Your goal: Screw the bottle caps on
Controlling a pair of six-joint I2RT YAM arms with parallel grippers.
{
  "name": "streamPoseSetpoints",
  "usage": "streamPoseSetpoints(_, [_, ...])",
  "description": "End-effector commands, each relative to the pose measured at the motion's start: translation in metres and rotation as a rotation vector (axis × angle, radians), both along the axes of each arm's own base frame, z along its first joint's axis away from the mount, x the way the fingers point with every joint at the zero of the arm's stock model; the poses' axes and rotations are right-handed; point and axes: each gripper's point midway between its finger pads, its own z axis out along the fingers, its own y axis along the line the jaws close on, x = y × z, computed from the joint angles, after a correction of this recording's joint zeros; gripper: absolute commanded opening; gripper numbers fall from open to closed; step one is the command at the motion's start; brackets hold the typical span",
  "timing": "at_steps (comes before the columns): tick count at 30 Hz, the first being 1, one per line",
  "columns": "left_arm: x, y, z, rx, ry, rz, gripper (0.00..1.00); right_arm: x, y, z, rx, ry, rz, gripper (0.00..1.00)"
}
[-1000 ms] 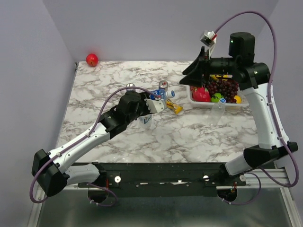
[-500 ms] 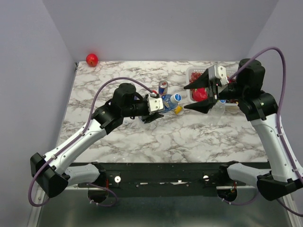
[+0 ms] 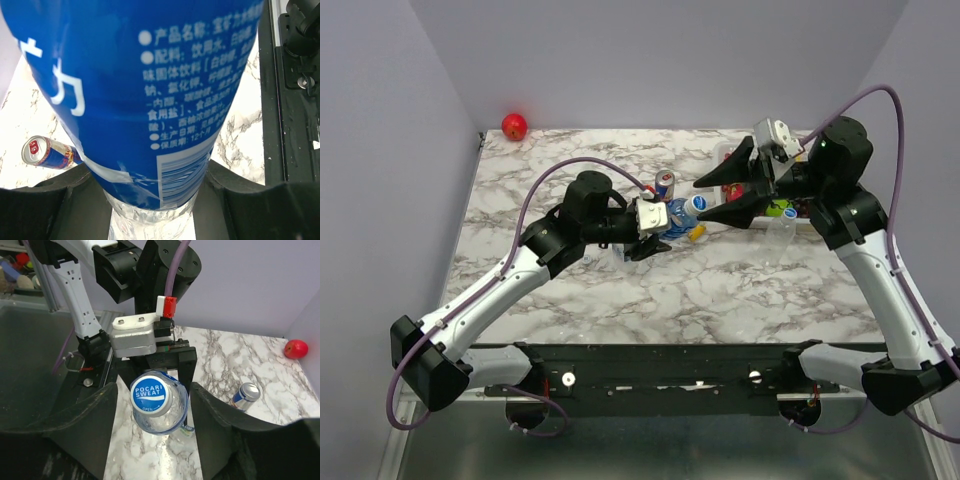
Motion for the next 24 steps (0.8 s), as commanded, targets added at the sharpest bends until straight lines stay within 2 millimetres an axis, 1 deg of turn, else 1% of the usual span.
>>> streamPoseSetpoints(1, [-0.006,-0.005,0.012,-0.035,0.005,-0.032,0.00,-0.003,0.007,-0.002,0.009,0.065,0.063,0.60])
streamPoseSetpoints(6, [-0.004,-0.006,0.015,-0.043,-0.004,-0.026,0.00,-0.002,0.012,-0.009,-0.001,0.102,0.064,0.51])
streamPoseSetpoints(7, [-0.004,-0.006,0.015,-0.044,-0.003,-0.024,0.00,-0.002,0.013,-0.008,0.001,0.099,0.063,0.46])
streamPoseSetpoints(9, [-0.003,-0.006,0.014,-0.047,0.000,-0.019,0.00,0.003,0.014,-0.008,0.005,0.117,0.036,0.40])
streamPoseSetpoints(10, [-0.002,-0.006,0.014,-0.053,0.011,-0.010,0.00,0.005,0.015,-0.005,0.013,0.111,0.024,0.36])
streamPoseSetpoints(11, [-0.001,-0.007,0.017,-0.066,0.006,-0.005,0.00,0.008,0.015,-0.005,0.016,0.110,0.007,0.33])
streamPoseSetpoints(12, [0.001,-0.009,0.018,-0.073,0.009,0.007,0.00,0.013,0.016,-0.006,0.020,0.152,-0.030,0.31])
streamPoseSetpoints(13, [0.007,-0.008,0.015,-0.072,0.010,0.051,0.00,0.017,0.016,-0.002,0.037,0.141,-0.052,0.26])
streamPoseSetpoints(14, [0.010,-0.011,0.020,-0.097,0.020,0.077,0.00,0.020,0.016,-0.001,0.043,0.146,-0.078,0.24])
streamPoseSetpoints(15, [0.012,-0.015,0.021,-0.108,0.026,0.102,0.00,0.031,0.015,0.001,0.059,0.156,-0.148,0.21])
streamPoseSetpoints(16, [0.015,-0.016,0.023,-0.124,0.035,0.141,0.00,0.035,0.013,0.005,0.074,0.152,-0.188,0.20])
streamPoseSetpoints(17, [0.035,-0.013,0.032,-0.171,0.038,0.286,0.00,0.041,0.012,0.007,0.087,0.155,-0.236,0.17])
streamPoseSetpoints(18, [0.043,-0.013,0.036,-0.198,0.052,0.358,0.00,0.058,0.008,0.010,0.111,0.167,-0.351,0.15])
streamPoseSetpoints(19, [0.049,-0.014,0.042,-0.227,0.061,0.427,0.00,0.065,0.004,0.013,0.117,0.180,-0.412,0.11])
streamPoseSetpoints(20, [0.066,-0.006,0.045,-0.243,0.059,0.549,0.00,0.075,0.001,0.012,0.117,0.196,-0.479,0.07])
streamPoseSetpoints(21, [0.074,-0.006,0.039,-0.235,0.072,0.609,0.00,0.093,-0.008,0.012,0.134,0.229,-0.602,0.03])
streamPoseSetpoints(22, [0.074,-0.009,0.043,-0.239,0.065,0.628,0.00,0.099,-0.011,0.009,0.130,0.259,-0.644,0.00])
streamPoseSetpoints(24, [0.083,-0.008,0.033,-0.209,0.058,0.690,0.00,0.114,-0.018,0.009,0.140,0.293,-0.736,0.00])
